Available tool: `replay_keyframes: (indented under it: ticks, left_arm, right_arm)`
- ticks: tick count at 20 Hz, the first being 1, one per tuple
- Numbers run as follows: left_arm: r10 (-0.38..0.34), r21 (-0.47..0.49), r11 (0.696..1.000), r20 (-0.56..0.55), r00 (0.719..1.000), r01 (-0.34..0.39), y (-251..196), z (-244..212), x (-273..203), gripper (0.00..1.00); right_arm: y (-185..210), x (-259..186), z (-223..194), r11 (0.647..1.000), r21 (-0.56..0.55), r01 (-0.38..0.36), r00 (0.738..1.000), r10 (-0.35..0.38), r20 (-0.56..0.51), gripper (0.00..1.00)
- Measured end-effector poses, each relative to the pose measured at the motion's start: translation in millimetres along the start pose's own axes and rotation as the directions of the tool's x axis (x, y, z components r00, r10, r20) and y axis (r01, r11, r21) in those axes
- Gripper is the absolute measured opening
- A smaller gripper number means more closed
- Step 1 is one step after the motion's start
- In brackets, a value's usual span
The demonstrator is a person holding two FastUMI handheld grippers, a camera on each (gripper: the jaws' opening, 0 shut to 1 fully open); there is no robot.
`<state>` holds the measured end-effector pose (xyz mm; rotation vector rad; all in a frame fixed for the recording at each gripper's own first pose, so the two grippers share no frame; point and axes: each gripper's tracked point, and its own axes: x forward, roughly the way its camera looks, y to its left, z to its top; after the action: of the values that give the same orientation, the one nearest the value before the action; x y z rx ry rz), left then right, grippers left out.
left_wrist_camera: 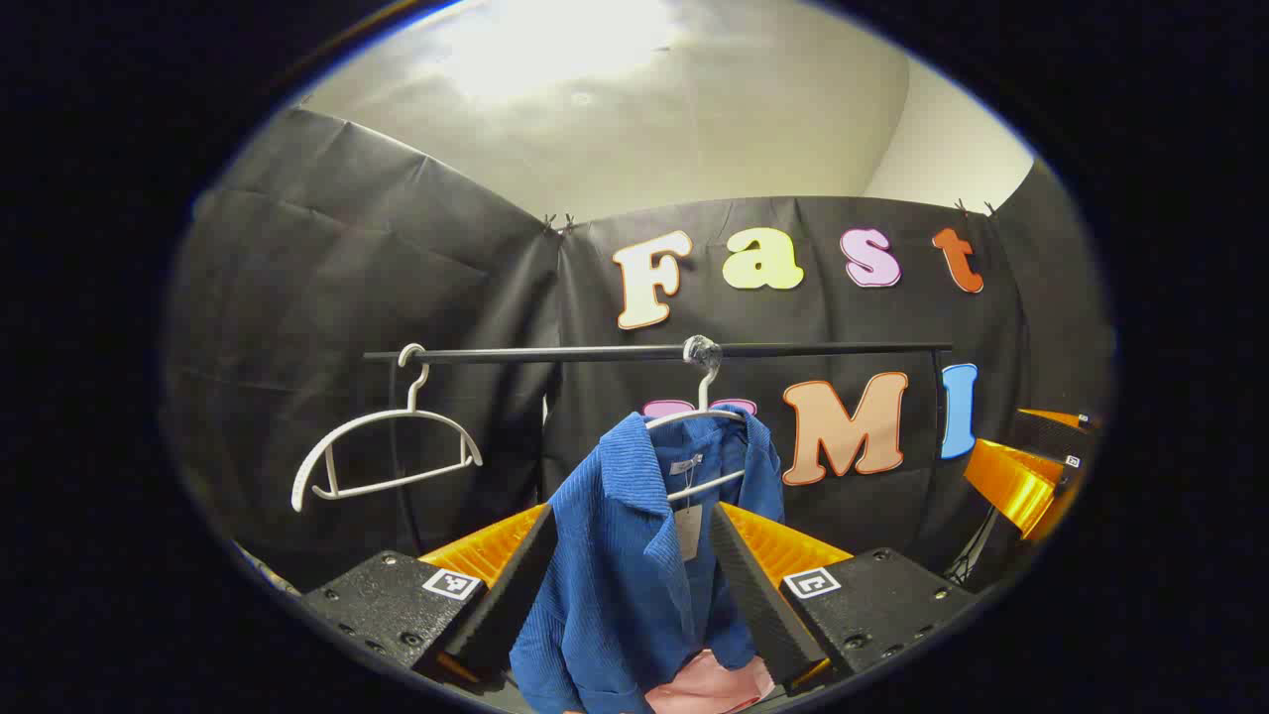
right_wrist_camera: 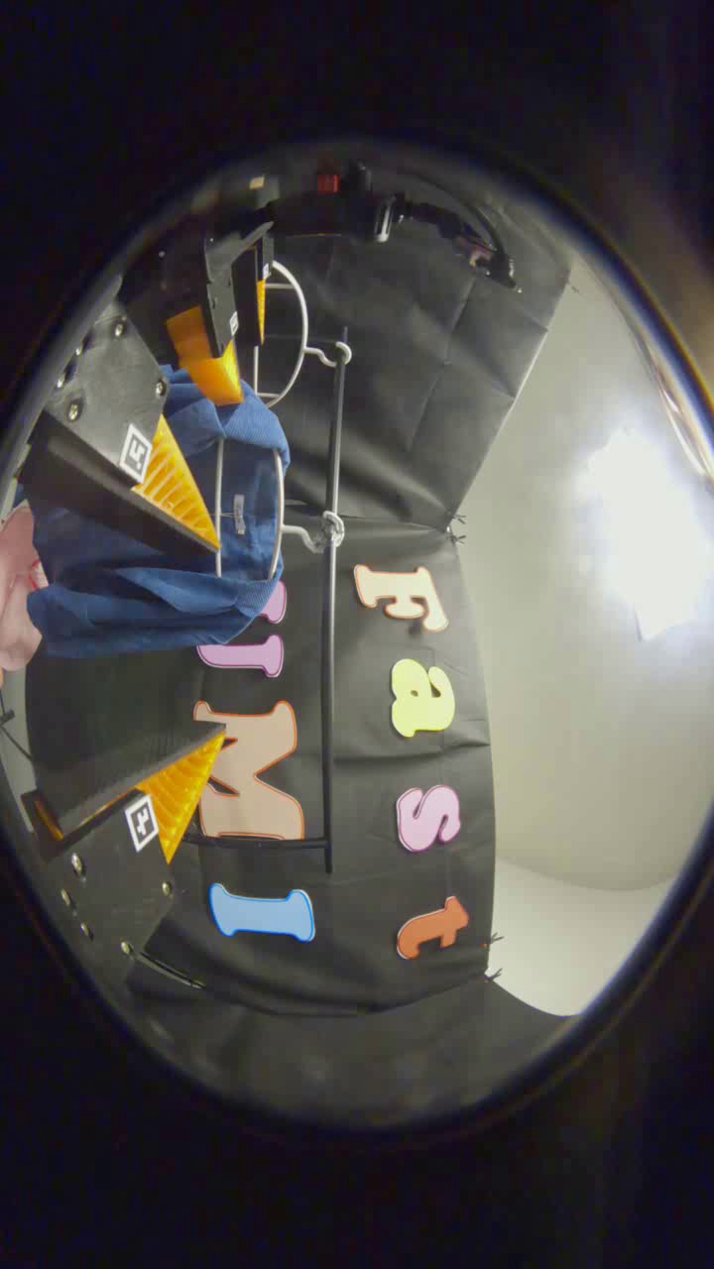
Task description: Grasp the clothes on the hanger with both hands and then place them into the laundry hamper below.
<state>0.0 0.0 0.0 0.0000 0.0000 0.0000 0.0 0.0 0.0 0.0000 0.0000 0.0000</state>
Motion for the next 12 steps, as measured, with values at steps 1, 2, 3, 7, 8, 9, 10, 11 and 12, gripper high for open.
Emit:
replay_keyframes:
  ticks: [1, 2, 3, 7, 8, 9, 10, 11, 12]
  left_arm:
    - [-0.006, 0.001, 1.000, 0.002, 1.000, 0.006, -2, 1, 1, 0.93]
    - [-0.013, 0.002, 1.000, 0.006, 1.000, 0.013, -5, 1, 1, 0.93]
    - [-0.021, 0.005, 1.000, 0.009, 1.000, 0.021, -7, 2, 3, 0.93]
    - [-0.039, 0.014, 0.999, -0.004, 0.999, 0.039, -11, -6, 4, 0.93]
    - [-0.043, 0.014, 0.999, -0.005, 0.999, 0.043, -12, -8, 4, 0.93]
    - [-0.045, 0.012, 0.999, -0.006, 0.999, 0.045, -13, -7, 4, 0.94]
    - [-0.048, 0.011, 0.999, -0.008, 0.999, 0.048, -13, -9, 4, 0.93]
    - [-0.048, 0.011, 0.999, -0.013, 0.999, 0.048, -13, -11, 5, 0.93]
    - [-0.047, 0.009, 0.999, -0.016, 0.999, 0.047, -13, -13, 6, 0.93]
  right_arm:
    - [0, 0, -1, 1.000, -0.003, -0.001, 1.000, 0.001, 0.000, 0.96]
    - [1, 0, -1, 1.000, -0.005, -0.002, 1.000, 0.002, 0.000, 0.98]
    - [2, 1, -3, 1.000, -0.008, -0.007, 1.000, 0.007, -0.002, 0.96]
    - [7, 4, -8, 0.999, -0.037, -0.025, 1.000, 0.025, -0.006, 0.96]
    - [9, 5, -8, 0.999, -0.040, -0.031, 1.000, 0.031, -0.006, 0.96]
    - [12, 5, -8, 0.999, -0.041, -0.036, 0.999, 0.035, -0.005, 0.96]
    - [13, 4, -9, 0.998, -0.042, -0.037, 0.999, 0.037, -0.006, 0.96]
    - [14, 5, -10, 0.998, -0.042, -0.038, 0.999, 0.038, -0.008, 0.96]
    - [14, 6, -10, 0.998, -0.040, -0.038, 0.999, 0.038, -0.011, 0.96]
